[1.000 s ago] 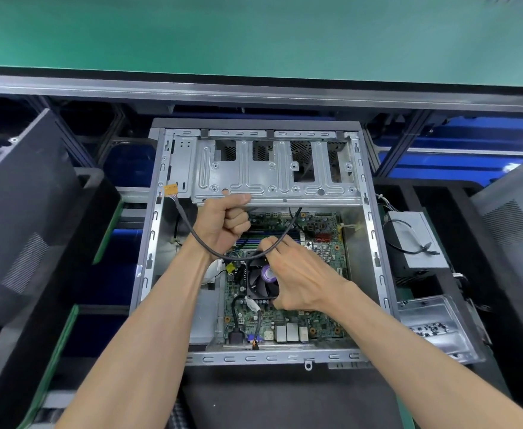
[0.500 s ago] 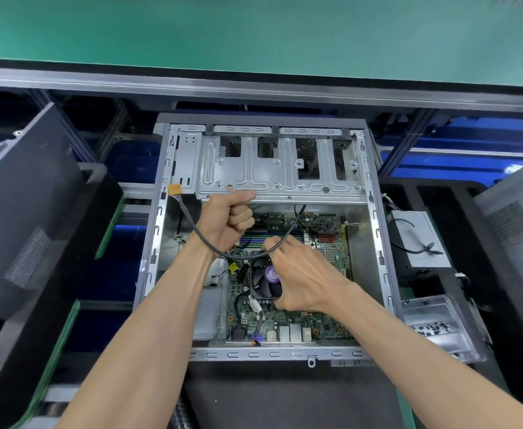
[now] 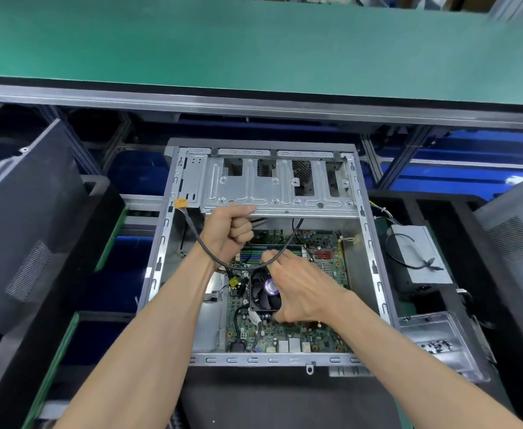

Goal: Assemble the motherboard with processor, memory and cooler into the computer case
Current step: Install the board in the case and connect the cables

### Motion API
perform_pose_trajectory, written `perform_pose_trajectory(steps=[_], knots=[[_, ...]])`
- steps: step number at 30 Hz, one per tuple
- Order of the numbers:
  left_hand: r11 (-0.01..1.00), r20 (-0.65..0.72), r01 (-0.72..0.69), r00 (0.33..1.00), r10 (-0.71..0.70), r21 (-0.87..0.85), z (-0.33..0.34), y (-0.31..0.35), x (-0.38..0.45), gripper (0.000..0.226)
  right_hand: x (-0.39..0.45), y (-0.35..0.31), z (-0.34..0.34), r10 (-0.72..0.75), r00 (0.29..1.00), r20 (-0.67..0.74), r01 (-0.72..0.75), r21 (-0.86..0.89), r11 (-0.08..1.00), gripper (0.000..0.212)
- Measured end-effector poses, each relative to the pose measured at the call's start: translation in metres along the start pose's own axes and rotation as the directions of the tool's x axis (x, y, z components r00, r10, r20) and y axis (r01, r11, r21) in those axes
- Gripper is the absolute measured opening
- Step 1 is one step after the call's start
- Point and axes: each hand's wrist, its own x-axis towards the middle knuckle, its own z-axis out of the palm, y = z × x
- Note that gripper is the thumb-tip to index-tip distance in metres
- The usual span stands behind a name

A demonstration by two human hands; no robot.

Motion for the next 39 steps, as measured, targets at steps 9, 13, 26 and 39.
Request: perform_pose_trajectory(steps=[9,13,26,39], knots=[[0.997,-0.057,0.076,0.996,-0.075,0.028,-0.009,-0.006,0.021,0.060,0.017,0.010,0.004,-0.003,0.995,0.101,0.003,0.004,1.000,0.109],[0.963,-0.055,0.079,0.996,-0.067,0.258,-0.016,-0.011,0.019,0.036,0.019,0.009,0.006,-0.003,0.995,0.095,0.001,0.017,1.000,0.101],[-0.071,-0.039,0.050,0.988,0.149,0.996,-0.036,-0.030,0.033,0.033,0.013,0.011,0.000,0.043,0.989,0.144,-0.053,0.070,0.996,0.064],[-0.244,-0.112,0.134,0.988,0.102,0.960,-0.031,-0.033,0.046,0.043,0.014,0.011,-0.003,0.059,0.985,0.161,-0.078,0.114,0.990,0.075]])
